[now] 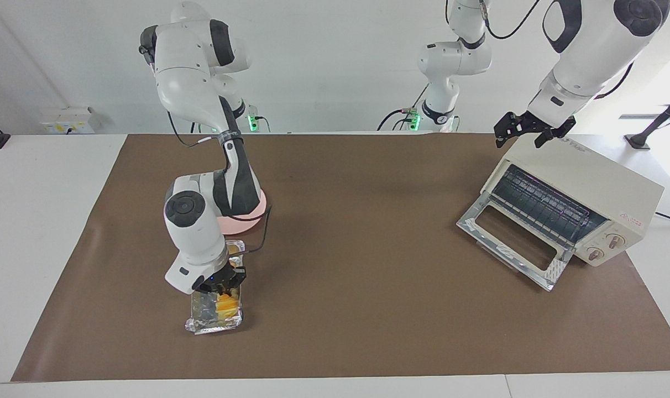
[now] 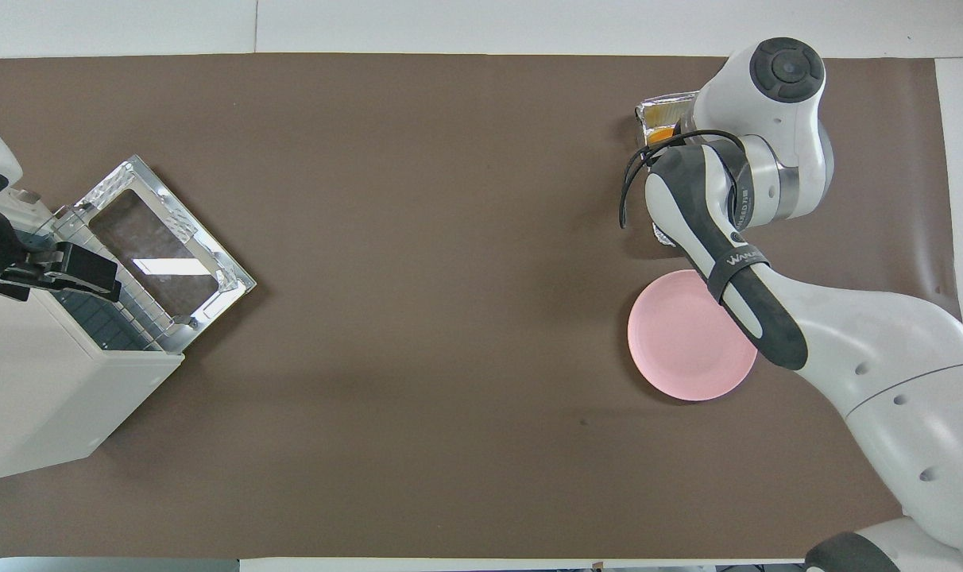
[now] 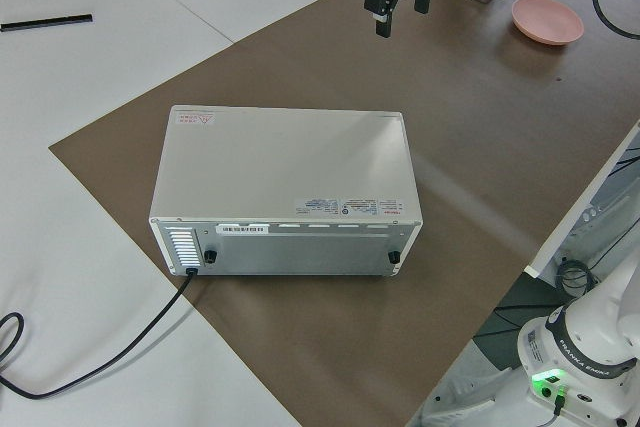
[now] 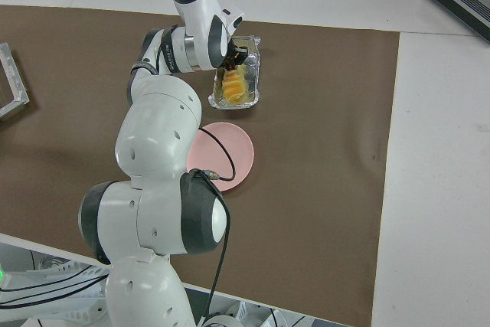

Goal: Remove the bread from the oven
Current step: 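Grasp the orange bread rolls in the tray with the right gripper and lift, then lower the bread rolls onto the pink plate and open the right gripper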

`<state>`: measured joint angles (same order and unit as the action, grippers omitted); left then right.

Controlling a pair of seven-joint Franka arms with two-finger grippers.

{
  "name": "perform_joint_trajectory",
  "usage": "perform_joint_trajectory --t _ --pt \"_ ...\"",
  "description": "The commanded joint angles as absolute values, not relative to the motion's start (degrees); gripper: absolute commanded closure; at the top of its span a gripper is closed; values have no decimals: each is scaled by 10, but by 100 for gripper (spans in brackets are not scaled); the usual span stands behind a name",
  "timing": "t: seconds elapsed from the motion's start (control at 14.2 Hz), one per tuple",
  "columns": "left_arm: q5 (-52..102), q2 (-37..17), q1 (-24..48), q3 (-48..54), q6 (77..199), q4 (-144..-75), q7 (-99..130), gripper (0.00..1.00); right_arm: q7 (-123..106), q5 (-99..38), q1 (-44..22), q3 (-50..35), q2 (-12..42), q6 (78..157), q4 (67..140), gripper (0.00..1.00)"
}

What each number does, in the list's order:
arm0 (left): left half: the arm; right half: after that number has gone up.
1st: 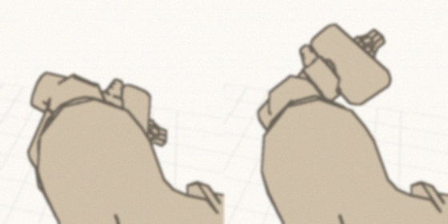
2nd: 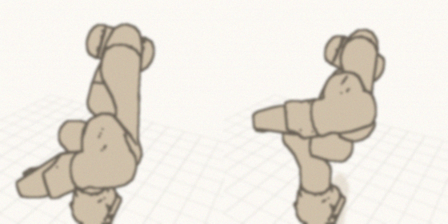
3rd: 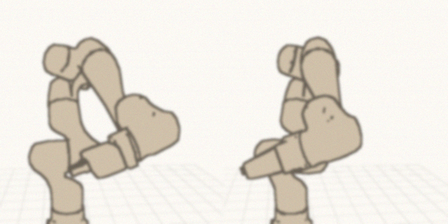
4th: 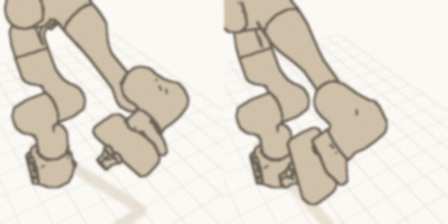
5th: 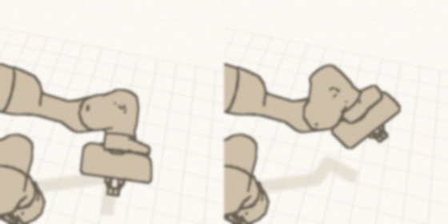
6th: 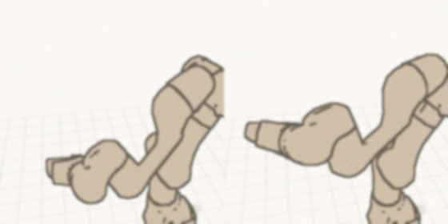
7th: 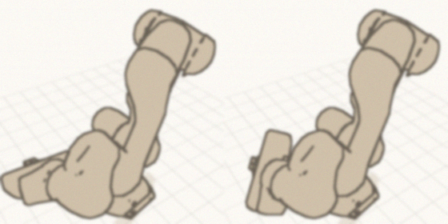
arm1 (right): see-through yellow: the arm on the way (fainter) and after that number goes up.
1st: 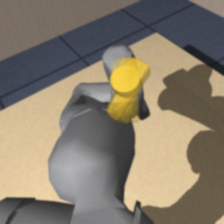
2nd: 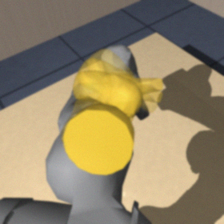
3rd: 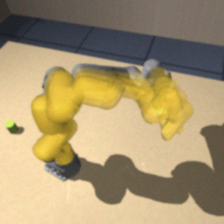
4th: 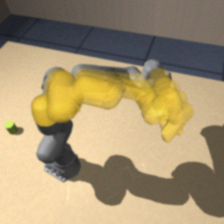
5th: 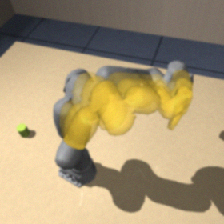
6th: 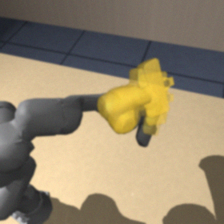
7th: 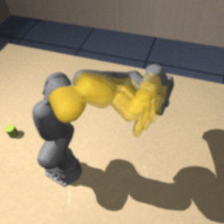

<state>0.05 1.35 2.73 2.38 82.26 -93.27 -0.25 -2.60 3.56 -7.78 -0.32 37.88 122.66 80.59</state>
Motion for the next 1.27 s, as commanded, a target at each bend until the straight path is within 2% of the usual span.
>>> perform_joint_trajectory --t 0.0,0.21,0.56,0.78,0.99,1.2 --pt "-8 20 30 20 830 -940 -3 0 -22 36 -72 -9 353 1170 795 100" --pt "-8 20 30 21 830 -940 -3 0 -23 41 -73 -9 330 1128 793 100" --pt "-7 20 30 20 830 -940 -3 0 -17 35 -76 -10 246 1045 828 100" --pt "-7 20 30 20 830 -940 -3 0 11 7 -78 -11 147 1054 951 100" --pt "-8 20 30 21 830 -940 -3 0 29 4 -84 -11 36 1138 1117 100" --pt "-7 20 29 20 830 -940 -3 0 32 -5 -84 -11 -47 1207 1246 100"
